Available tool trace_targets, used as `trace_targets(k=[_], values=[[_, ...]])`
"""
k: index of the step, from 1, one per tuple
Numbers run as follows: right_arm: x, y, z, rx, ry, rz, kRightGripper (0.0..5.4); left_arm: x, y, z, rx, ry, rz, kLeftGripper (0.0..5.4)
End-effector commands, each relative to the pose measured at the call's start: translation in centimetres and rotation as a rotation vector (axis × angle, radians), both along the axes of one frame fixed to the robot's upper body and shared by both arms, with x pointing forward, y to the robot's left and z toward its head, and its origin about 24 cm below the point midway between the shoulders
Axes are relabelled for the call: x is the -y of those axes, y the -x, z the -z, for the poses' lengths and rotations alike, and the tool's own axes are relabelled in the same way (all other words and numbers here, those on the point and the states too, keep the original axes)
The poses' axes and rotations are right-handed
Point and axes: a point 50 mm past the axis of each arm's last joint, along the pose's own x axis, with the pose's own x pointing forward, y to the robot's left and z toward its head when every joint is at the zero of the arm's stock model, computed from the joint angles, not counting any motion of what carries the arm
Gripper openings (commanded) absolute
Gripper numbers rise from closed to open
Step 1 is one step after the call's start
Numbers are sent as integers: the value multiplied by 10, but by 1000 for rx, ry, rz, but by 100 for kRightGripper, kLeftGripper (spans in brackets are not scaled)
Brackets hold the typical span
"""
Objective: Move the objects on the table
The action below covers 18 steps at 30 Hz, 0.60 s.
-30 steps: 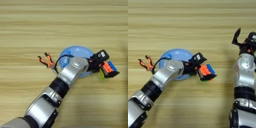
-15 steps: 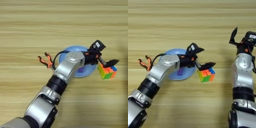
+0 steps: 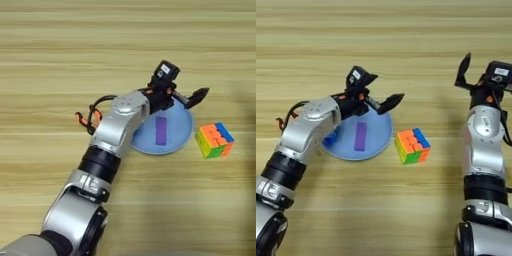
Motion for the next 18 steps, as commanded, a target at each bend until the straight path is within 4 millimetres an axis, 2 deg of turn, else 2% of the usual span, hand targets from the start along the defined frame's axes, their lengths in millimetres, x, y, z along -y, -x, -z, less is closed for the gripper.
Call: trace_targets(k=[1,11,18], values=[[-5,2,1,-14,10,-15,540,-22,-7,-10,66,-2,-126,537],[-20,5,-7,-2,36,-66,540,-75,-11,-14,124,19,-389,537],[-30,5,-8,-11,51,-105,540,-92,-7,-5,139,2,-490,537]])
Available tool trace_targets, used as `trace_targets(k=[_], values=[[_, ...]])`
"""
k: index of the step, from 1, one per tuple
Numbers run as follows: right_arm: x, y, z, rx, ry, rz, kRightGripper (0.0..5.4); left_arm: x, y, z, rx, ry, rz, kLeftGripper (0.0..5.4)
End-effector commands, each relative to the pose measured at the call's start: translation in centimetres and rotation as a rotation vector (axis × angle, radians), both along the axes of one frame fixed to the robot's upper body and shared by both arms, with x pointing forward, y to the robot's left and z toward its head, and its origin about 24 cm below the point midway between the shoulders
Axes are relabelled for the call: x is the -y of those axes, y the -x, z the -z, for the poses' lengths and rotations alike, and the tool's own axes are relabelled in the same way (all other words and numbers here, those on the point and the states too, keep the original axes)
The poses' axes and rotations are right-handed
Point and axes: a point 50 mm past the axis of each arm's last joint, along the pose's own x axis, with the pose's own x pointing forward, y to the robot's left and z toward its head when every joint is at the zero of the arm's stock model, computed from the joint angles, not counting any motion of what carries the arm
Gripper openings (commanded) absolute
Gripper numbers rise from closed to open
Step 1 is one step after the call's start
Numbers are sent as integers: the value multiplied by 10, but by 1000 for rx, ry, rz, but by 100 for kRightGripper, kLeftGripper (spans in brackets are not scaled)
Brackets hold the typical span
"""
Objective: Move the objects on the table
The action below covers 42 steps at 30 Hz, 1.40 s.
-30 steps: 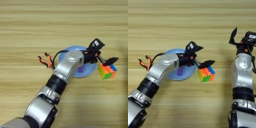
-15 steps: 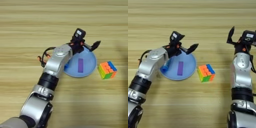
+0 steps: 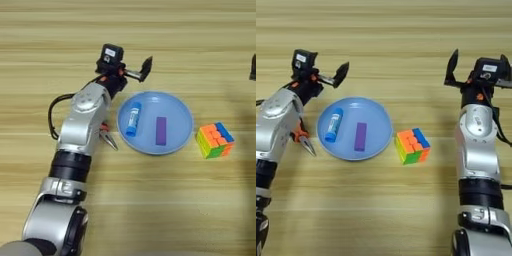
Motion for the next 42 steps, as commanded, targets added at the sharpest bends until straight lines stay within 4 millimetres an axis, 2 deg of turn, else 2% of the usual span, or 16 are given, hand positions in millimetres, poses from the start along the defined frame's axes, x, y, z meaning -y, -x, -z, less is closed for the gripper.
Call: trace_targets(k=[1,7,16,20,37,42], values=[[-7,1,1,-21,16,-29,540,-12,3,6,13,-27,-71,537],[-17,3,-4,-21,44,-66,540,-26,6,14,13,-29,-149,537],[-24,6,-6,-31,69,-98,540,-34,11,23,3,-22,-195,537],[-33,7,-5,-40,91,-140,540,-42,13,25,18,-14,-244,537],[-118,4,7,-150,141,-467,540,-57,9,35,14,14,-383,537],[-141,3,20,-237,125,-563,540,-57,9,35,17,22,-386,537]])
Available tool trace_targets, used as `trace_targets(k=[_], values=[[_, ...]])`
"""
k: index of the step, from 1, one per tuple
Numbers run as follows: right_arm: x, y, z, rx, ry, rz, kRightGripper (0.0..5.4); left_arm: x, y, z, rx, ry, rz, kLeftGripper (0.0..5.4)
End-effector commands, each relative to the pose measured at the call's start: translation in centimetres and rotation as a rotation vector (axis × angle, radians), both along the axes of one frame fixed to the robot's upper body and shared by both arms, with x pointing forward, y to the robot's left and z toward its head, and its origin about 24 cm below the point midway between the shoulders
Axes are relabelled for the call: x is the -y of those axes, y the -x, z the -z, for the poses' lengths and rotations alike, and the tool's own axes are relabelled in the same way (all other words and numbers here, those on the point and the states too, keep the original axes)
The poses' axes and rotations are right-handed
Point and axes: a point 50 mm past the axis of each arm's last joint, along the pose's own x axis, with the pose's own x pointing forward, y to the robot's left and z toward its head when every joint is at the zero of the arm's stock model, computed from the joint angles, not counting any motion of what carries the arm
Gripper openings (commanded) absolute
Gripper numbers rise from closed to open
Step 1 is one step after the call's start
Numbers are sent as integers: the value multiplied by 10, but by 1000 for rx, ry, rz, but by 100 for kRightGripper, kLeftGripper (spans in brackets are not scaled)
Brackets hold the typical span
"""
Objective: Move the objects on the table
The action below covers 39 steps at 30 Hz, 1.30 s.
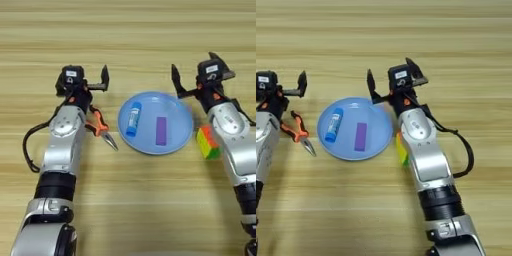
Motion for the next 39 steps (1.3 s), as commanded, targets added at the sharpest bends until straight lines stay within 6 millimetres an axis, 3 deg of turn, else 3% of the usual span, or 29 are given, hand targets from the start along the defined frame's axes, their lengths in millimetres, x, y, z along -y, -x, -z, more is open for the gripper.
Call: trace_targets(k=[1,7,17,22,31,39], values=[[-19,-4,10,-78,3,-69,540,1,-2,-4,18,3,-5,537],[-37,-5,16,-172,-61,-139,540,2,-2,-5,23,8,-4,537],[-51,-8,27,-436,-148,-249,540,6,-2,-5,25,17,-9,537],[-63,-1,43,-594,-192,-334,540,7,-1,-4,20,20,-10,537],[-79,10,55,-671,-173,-411,540,6,-1,-3,18,20,-15,537],[-79,12,61,-707,-156,-411,540,7,0,-4,19,19,-14,537]])
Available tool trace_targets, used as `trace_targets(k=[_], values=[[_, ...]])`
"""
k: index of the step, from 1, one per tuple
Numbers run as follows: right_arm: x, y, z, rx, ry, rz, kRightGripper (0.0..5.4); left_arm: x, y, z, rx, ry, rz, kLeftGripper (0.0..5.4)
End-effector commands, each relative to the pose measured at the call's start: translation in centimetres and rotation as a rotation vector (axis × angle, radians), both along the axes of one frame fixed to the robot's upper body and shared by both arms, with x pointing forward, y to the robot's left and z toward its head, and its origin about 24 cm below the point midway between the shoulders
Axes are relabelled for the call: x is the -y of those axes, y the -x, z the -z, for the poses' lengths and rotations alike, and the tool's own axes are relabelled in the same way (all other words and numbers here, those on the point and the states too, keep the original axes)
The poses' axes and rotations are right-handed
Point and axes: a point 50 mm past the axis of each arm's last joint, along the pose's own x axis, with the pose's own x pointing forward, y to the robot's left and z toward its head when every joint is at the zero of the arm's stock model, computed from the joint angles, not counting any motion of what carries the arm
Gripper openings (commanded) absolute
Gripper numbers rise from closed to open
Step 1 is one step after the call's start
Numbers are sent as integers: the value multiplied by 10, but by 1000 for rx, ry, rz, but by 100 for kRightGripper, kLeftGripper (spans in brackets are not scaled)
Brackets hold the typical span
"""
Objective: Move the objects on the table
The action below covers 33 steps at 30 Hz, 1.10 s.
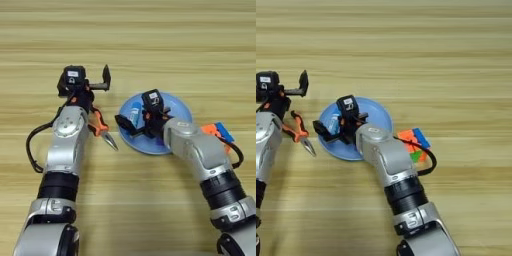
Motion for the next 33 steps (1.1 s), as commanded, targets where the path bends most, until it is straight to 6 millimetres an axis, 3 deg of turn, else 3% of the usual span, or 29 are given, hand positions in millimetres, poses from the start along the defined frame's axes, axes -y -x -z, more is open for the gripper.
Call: trace_targets(k=[1,14,33], values=[[2,1,7,-49,3,7,540,2,0,-3,10,3,-2,537],[11,-5,9,-89,-29,64,540,2,1,-3,9,3,-2,537],[9,-6,30,-140,27,58,540,2,2,-2,8,2,1,537]])
